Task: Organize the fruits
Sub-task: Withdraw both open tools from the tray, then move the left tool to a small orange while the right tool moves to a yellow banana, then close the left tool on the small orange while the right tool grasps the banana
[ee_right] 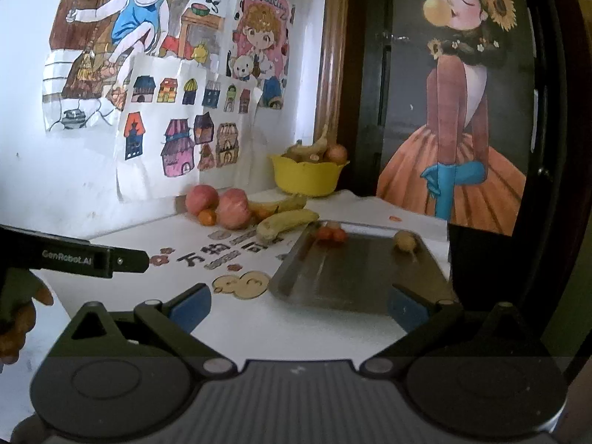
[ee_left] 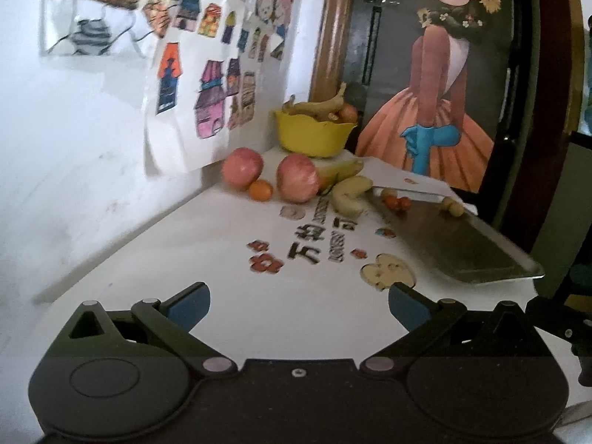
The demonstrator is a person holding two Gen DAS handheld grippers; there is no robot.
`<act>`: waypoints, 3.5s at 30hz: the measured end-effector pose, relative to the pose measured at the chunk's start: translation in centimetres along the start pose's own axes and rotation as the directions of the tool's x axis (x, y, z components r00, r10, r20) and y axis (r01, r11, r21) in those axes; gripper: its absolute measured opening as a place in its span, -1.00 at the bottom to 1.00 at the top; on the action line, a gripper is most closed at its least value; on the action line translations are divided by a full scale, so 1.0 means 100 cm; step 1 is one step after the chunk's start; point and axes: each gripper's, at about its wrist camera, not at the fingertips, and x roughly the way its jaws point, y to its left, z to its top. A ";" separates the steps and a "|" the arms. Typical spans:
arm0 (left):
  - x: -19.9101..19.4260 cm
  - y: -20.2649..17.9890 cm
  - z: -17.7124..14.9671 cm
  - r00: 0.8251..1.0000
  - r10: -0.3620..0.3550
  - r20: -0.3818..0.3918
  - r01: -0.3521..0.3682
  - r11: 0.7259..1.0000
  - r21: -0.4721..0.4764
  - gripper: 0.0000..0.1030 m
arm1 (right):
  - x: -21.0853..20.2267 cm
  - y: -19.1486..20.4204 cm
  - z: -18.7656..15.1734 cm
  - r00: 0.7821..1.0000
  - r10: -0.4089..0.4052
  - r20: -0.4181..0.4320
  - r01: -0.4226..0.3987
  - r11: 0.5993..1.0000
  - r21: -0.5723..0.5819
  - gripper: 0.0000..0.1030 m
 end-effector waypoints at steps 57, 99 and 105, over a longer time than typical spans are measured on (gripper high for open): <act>0.184 0.050 0.105 0.991 0.096 -0.092 -0.099 0.994 -0.035 0.94 | 0.218 0.015 0.076 0.969 0.167 -0.184 -0.208 0.950 -0.234 0.99; 0.223 0.049 0.108 0.986 0.019 -0.166 -0.036 0.995 -0.098 -0.36 | 0.301 0.022 0.079 0.908 0.209 -0.362 -0.278 0.949 -0.151 -0.13; 0.194 0.045 0.093 0.984 -0.010 -0.177 -0.004 0.997 -0.077 -0.36 | 0.275 0.026 0.079 0.901 0.235 -0.366 -0.302 0.943 -0.137 -0.25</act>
